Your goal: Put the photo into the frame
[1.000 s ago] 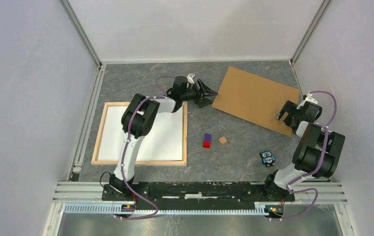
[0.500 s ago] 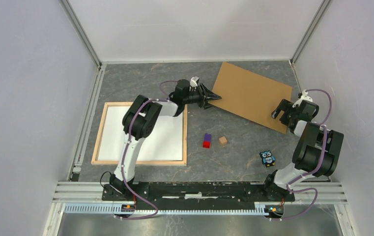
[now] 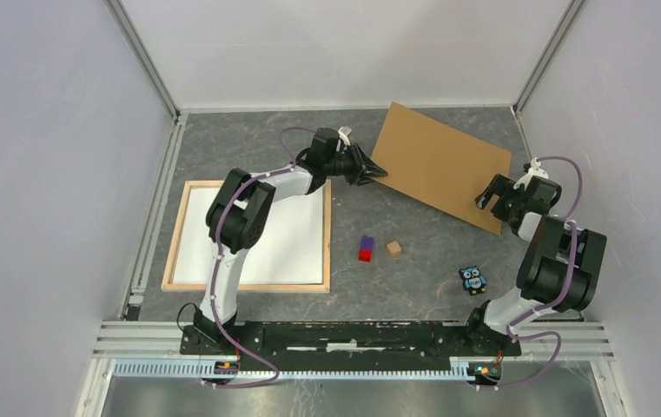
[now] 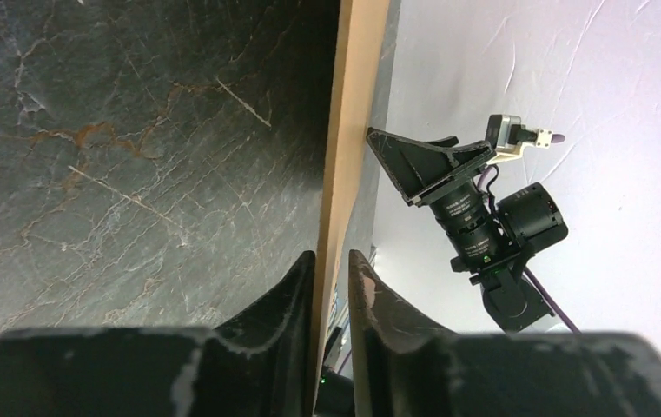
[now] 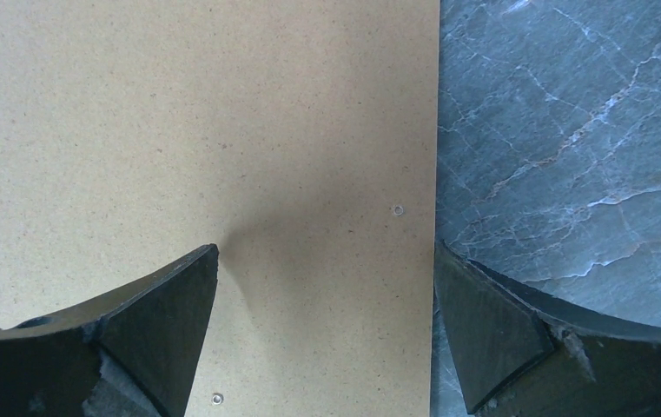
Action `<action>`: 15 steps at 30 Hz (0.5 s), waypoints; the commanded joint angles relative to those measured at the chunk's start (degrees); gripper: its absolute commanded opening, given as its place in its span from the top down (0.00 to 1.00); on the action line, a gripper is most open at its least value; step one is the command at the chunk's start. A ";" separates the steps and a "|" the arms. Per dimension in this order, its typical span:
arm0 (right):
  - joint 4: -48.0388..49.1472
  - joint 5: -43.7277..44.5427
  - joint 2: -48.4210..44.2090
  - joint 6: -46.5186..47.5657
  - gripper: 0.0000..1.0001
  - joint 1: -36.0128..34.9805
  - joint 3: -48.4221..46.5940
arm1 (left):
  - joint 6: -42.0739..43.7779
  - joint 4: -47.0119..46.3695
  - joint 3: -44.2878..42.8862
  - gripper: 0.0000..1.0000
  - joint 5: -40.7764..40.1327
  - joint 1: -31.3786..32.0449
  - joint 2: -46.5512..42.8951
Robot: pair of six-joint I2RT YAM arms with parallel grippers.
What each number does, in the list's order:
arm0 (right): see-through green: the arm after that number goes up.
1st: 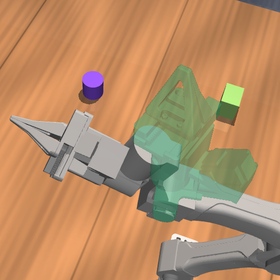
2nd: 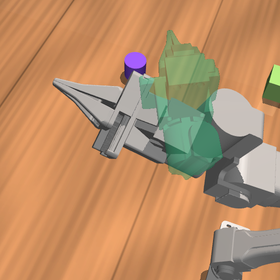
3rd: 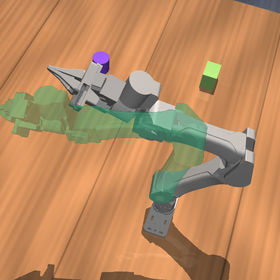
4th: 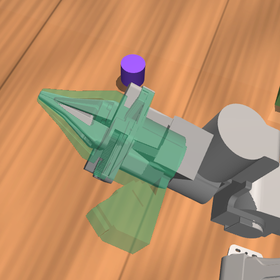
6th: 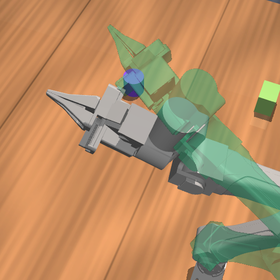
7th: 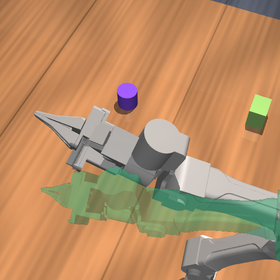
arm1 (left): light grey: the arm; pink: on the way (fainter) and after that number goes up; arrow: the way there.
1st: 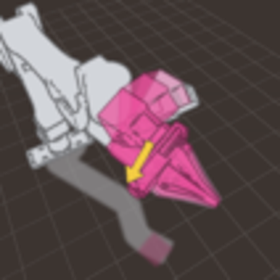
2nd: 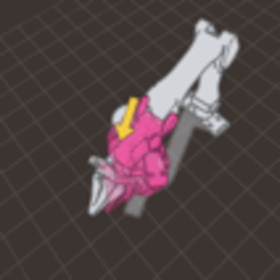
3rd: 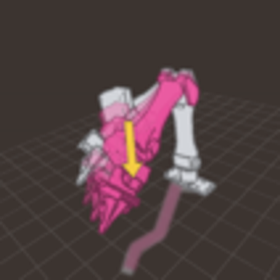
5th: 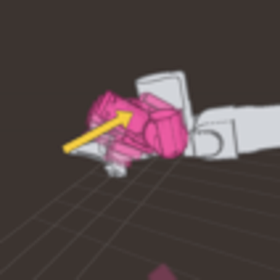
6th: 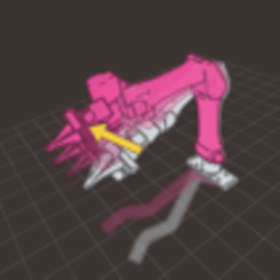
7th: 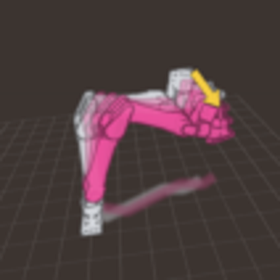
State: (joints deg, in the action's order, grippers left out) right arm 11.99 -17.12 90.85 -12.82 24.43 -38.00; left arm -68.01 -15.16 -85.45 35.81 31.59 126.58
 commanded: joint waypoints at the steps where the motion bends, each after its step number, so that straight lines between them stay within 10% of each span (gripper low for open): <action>1: -1.36 -2.01 0.31 -0.78 0.02 -0.54 1.08 | -1.43 -5.79 -2.10 0.77 -0.26 0.22 -2.26; 6: -1.57 -1.47 -0.72 -0.37 0.02 -0.91 1.35 | 5.55 1.42 -1.23 0.97 -3.54 -0.45 -7.67; 15: -1.04 -1.99 -0.48 -0.91 0.02 -0.96 1.42 | 15.85 24.44 -3.61 0.98 -11.58 -1.45 -18.37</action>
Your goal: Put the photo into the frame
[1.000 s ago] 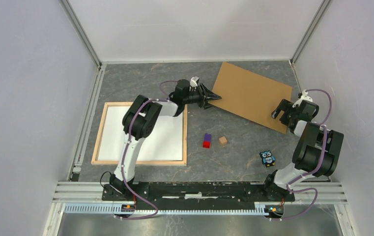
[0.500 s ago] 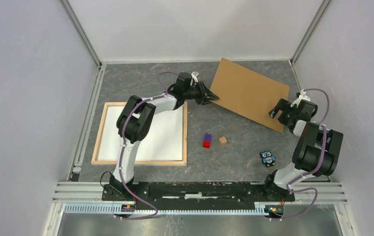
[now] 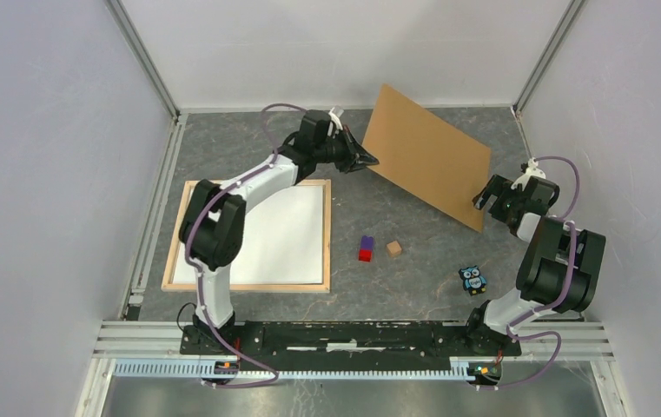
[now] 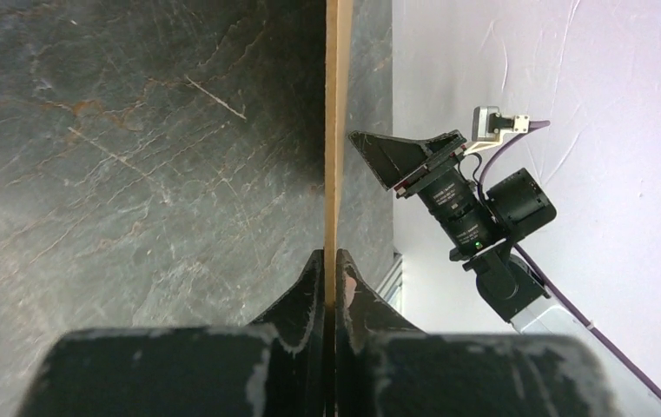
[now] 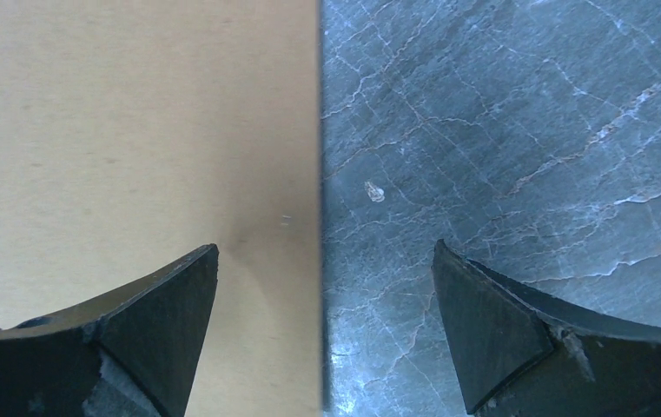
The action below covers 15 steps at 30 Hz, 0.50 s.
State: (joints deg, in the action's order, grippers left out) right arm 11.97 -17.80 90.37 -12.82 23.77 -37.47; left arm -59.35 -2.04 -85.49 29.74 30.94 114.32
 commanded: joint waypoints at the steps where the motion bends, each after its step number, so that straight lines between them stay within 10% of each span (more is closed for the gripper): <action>1: -0.76 -1.78 0.21 -1.02 0.02 -0.29 1.00 | 7.52 13.03 -3.91 0.98 -5.73 -0.79 -6.95; 15: 1.42 -2.87 2.04 -2.20 0.02 -2.41 1.05 | 24.08 41.45 -19.97 0.98 -23.82 -0.19 -21.88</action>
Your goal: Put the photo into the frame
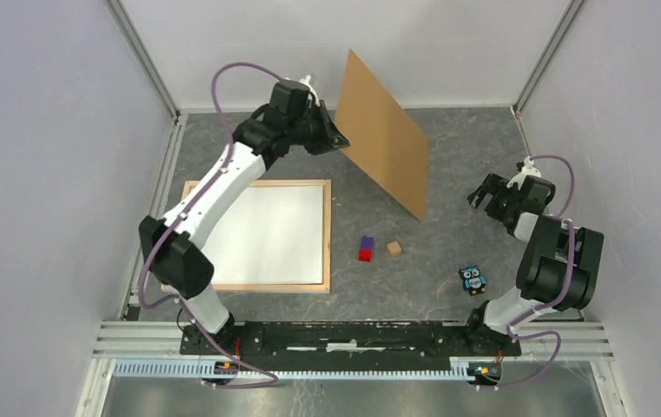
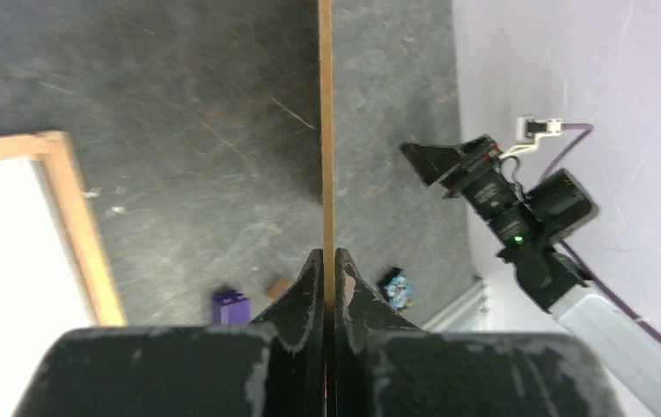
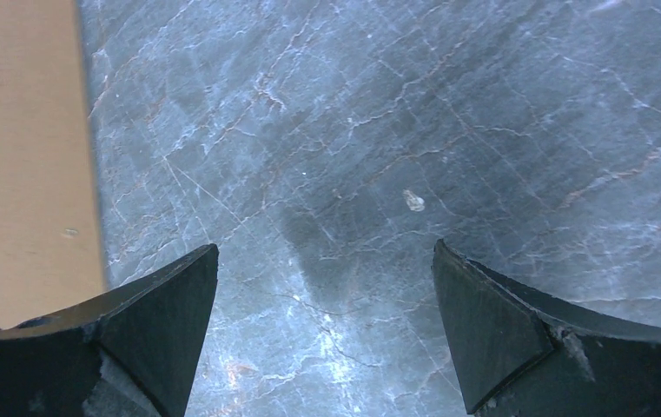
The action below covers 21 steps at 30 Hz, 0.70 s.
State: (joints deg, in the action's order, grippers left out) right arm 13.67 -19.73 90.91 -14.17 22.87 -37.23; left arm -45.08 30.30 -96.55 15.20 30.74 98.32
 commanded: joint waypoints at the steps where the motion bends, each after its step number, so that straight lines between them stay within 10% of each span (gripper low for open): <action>1: -0.69 -0.90 2.05 -0.61 0.02 -1.84 0.38 | 11.29 12.16 -11.50 0.98 -10.92 0.09 -5.85; 10: -0.93 -0.76 2.81 -0.36 0.02 -3.68 -0.21 | 27.50 31.39 -36.08 0.98 -32.50 1.47 -3.98; 21: -1.68 -0.30 4.15 0.09 0.02 -6.75 -1.76 | 36.38 33.06 -23.56 0.98 -55.25 1.91 -16.84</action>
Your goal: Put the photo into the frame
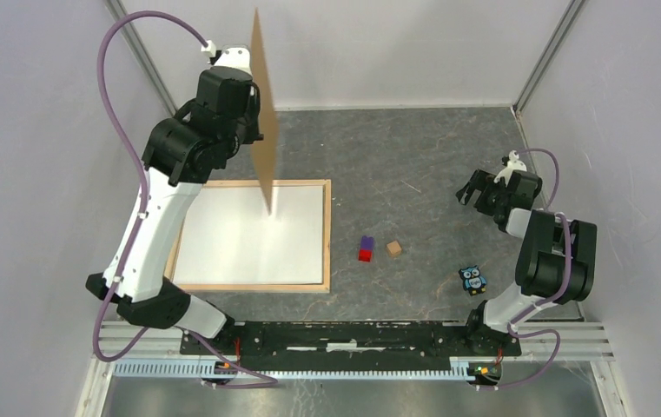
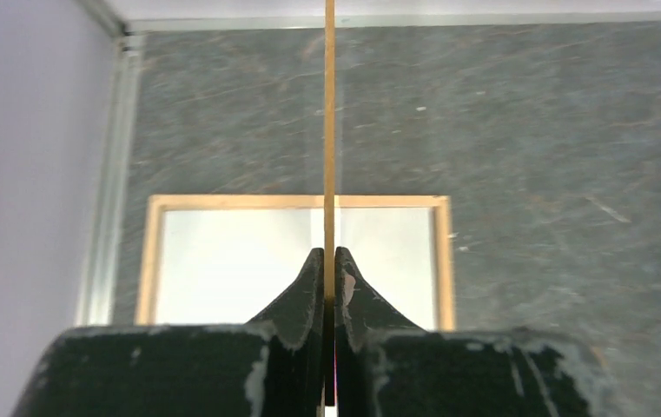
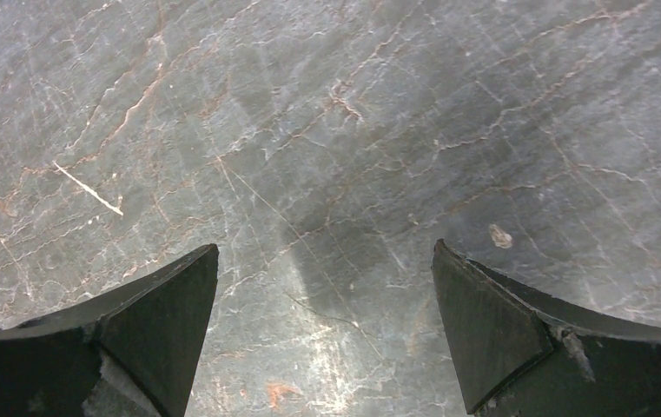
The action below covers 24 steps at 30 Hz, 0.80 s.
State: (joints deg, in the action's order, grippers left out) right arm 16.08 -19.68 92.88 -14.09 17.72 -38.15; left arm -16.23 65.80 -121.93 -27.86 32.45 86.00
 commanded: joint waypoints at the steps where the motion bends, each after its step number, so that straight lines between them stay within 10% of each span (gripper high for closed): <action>1: -4.27 -0.29 2.38 0.10 0.02 -2.03 -1.10 | 8.47 -2.43 2.37 0.98 -14.30 0.24 -5.09; 16: -7.88 -0.97 1.10 0.22 0.02 -11.38 -4.74 | 22.75 -6.80 3.54 0.98 -32.93 12.34 0.96; 24: -1.84 -14.92 -5.81 -17.15 0.02 -12.88 -4.96 | 20.65 -12.58 12.85 0.98 -29.12 19.36 6.82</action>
State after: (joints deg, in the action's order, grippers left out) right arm 11.20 -27.90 93.06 -20.45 5.19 -41.43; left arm 1.54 60.40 -113.56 -54.96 49.32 91.81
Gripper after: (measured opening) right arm 0.982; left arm 0.053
